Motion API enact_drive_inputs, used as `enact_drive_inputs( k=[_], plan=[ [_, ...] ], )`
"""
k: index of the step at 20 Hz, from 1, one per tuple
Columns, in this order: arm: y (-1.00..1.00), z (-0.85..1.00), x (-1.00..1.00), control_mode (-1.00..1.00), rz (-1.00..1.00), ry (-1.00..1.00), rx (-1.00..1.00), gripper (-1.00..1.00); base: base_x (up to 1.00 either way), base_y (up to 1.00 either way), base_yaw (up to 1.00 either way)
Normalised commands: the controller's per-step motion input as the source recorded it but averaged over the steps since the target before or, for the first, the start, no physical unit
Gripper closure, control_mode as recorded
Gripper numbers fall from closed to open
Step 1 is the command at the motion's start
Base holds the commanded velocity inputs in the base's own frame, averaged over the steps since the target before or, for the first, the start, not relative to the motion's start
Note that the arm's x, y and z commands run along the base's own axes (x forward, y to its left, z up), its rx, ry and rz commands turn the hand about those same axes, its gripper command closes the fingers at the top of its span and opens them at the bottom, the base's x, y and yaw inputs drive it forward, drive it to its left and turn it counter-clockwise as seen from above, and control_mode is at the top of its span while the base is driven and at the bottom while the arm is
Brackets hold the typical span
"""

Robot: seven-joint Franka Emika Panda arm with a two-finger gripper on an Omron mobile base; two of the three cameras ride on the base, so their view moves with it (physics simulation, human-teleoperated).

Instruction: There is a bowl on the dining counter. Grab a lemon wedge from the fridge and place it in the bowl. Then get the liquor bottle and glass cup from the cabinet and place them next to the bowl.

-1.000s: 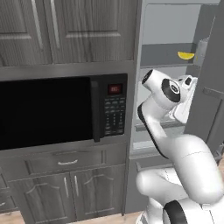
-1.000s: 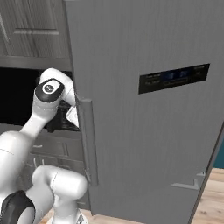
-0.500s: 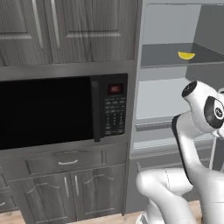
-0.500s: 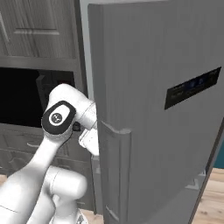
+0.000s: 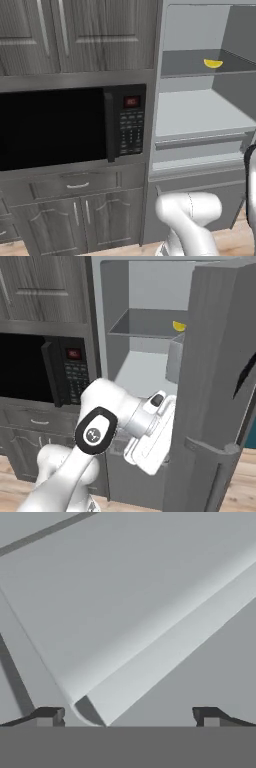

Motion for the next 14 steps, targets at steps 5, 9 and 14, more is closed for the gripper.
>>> enact_drive_inputs(
  k=[5, 9, 14],
  plan=[
    [-0.62, -0.06, 0.17, -1.0, 0.03, 0.0, 0.23, -1.0, 0.0, 0.0, 0.0],
    [-0.18, -0.05, 0.2, -1.0, 0.0, -0.02, 0.16, -1.0, 0.0, 0.0, 0.0],
    [0.42, -0.37, -0.12, -1.0, 0.02, -0.01, 0.04, -1.0, 0.0, 0.0, 0.0]
  ],
)
